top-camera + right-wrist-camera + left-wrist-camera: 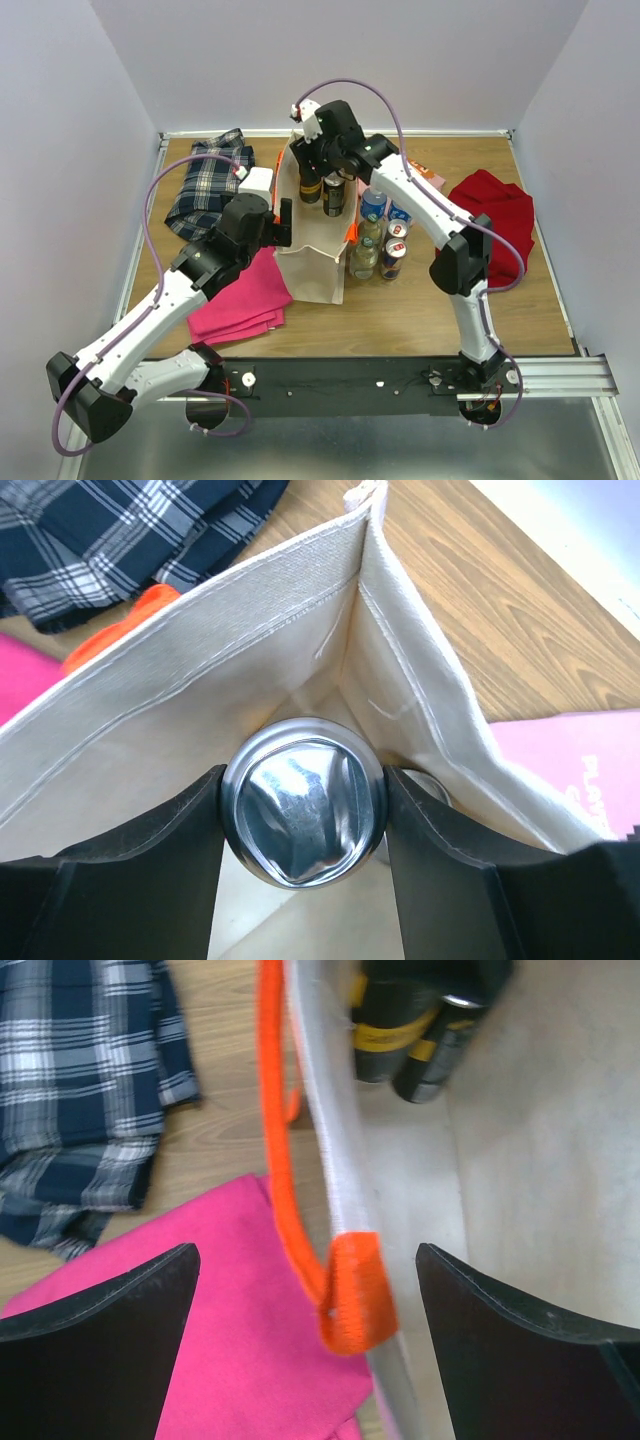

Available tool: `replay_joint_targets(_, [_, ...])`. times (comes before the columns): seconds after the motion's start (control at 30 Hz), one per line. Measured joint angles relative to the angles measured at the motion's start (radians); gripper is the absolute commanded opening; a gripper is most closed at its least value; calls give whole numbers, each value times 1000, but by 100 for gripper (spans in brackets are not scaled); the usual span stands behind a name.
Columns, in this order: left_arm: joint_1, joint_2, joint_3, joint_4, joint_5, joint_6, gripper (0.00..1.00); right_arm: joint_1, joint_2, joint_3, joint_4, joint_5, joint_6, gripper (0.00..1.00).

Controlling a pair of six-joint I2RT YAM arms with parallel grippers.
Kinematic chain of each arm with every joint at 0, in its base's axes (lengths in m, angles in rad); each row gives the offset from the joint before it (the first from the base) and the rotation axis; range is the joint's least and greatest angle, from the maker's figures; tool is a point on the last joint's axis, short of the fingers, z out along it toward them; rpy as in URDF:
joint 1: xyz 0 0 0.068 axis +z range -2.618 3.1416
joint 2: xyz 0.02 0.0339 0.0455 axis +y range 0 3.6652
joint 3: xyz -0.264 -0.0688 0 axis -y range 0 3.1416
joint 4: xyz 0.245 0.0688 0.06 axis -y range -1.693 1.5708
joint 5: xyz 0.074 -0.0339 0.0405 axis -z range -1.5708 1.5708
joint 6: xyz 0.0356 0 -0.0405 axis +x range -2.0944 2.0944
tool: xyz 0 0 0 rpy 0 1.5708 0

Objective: Take the beverage out of the canvas bag
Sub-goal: Take out the drink from the canvas bag.

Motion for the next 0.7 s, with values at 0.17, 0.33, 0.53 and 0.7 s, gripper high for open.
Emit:
replay_joint_targets(0.17, [0,-15,1,-39,-112,-42,99,0,-68,-28,-7,-11,18,1])
replay_joint_targets(0.33, [2,-60,1,-50,-169,-64,99,0,-108,-29,-18,-23,31,1])
replay_joint_targets(0.53, [3,-120,1,-49,-182,-79,99,0,-141,-47,-32,-46,44,1])
replay_joint_targets(0.7, [4,-120,1,-49,-180,-85,99,0,-163,-53,-57,-64,52,1])
